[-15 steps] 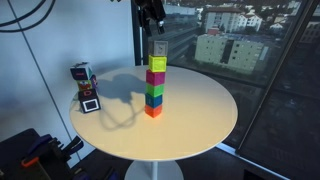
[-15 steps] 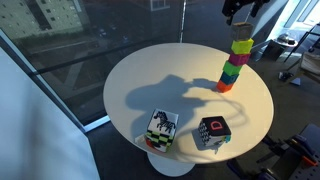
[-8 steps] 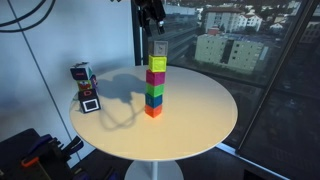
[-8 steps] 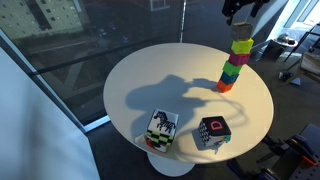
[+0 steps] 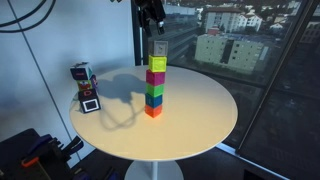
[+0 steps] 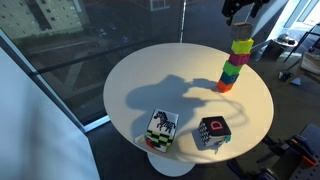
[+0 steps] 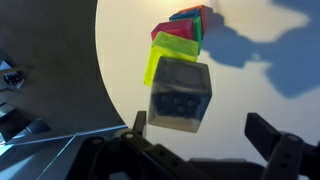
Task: Pick up the gray block and put it on the table
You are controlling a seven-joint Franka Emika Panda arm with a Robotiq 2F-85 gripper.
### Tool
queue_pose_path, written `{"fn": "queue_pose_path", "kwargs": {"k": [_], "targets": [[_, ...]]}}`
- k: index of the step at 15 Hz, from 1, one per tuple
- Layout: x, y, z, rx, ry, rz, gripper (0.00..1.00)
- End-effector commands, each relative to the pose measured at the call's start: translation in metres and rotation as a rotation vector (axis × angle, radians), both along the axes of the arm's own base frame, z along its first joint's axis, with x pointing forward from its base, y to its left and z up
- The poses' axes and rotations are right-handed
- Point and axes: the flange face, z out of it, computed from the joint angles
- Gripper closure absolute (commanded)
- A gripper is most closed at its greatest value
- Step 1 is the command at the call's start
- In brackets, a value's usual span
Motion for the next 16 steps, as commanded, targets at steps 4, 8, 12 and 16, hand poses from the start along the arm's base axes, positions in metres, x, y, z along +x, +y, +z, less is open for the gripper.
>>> {"fn": "queue_pose_path", "kwargs": {"k": [4, 8, 12, 16], "targets": [[0.0, -0.009, 0.003, -0.006, -0.01, -0.015, 0.0], [-0.001, -0.015, 0.002, -0.007, -0.009, -0.025, 0.0], [0.0, -0.017, -0.002, -0.002, -0.002, -0.027, 0.0], [0.001, -0.018, -0.008, -0.001, 0.009, -0.025, 0.0]]}}
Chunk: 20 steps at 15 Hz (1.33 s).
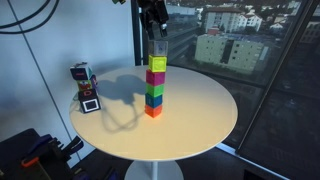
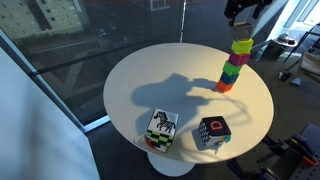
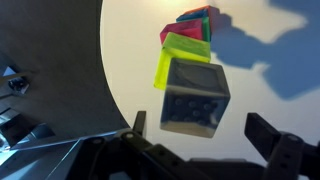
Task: Pick up the gray block and put it on the table
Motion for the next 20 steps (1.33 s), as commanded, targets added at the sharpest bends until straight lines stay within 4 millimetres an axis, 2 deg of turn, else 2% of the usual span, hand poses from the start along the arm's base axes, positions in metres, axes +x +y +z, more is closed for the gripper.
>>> {"fn": "queue_pose_path", "kwargs": {"k": [1, 15, 16, 17, 20], "targets": [[0.001, -0.004, -0.003, -0.001, 0.0, 0.0, 0.0], [0.0, -0.009, -0.017, 0.0, 0.028, -0.006, 0.0], [-0.001, -0.009, -0.019, 0.001, 0.032, -0.006, 0.25], [-0.001, -0.009, -0.02, 0.002, 0.036, -0.006, 0.26], [-0.003, -0.009, -0.023, 0.005, 0.044, -0.005, 0.51]]}}
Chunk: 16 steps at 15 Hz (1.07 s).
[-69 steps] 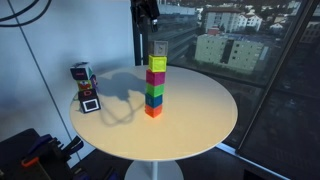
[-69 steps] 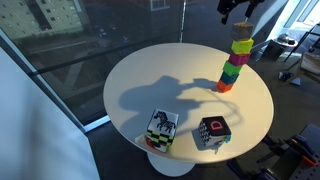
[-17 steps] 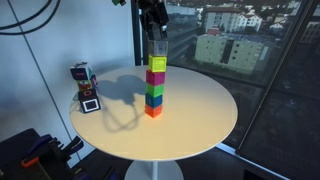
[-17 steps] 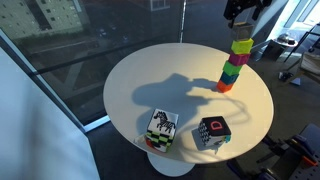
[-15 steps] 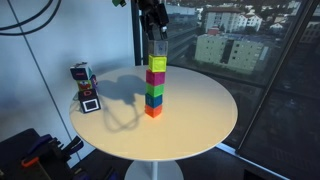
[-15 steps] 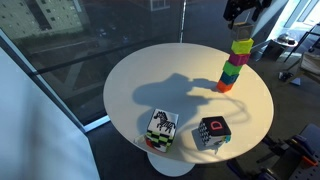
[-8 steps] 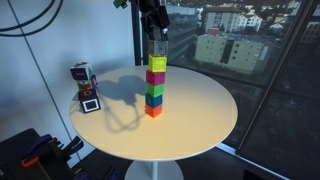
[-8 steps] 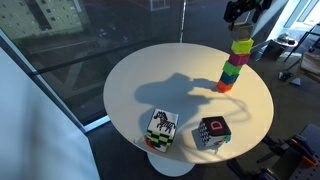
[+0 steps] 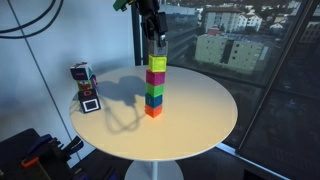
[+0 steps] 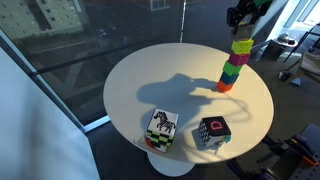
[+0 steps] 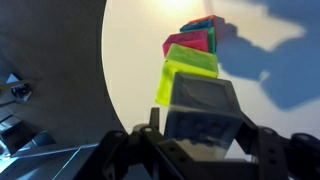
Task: Pick up the gray block and put it on the table
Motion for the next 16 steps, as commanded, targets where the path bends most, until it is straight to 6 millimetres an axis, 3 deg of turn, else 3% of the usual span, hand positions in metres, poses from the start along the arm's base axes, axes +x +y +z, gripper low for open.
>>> {"fn": "queue_pose_path", "kwargs": {"k": [1, 2, 5, 16], "targets": [[-0.003, -0.004, 0.001, 0.005, 0.001, 0.005, 0.59], [-0.003, -0.005, 0.003, 0.006, -0.002, 0.005, 0.66], [-0.005, -0.009, 0.007, 0.008, -0.005, 0.006, 0.71], [-0.014, -0.015, 0.024, 0.075, -0.018, 0.026, 0.71]]}}
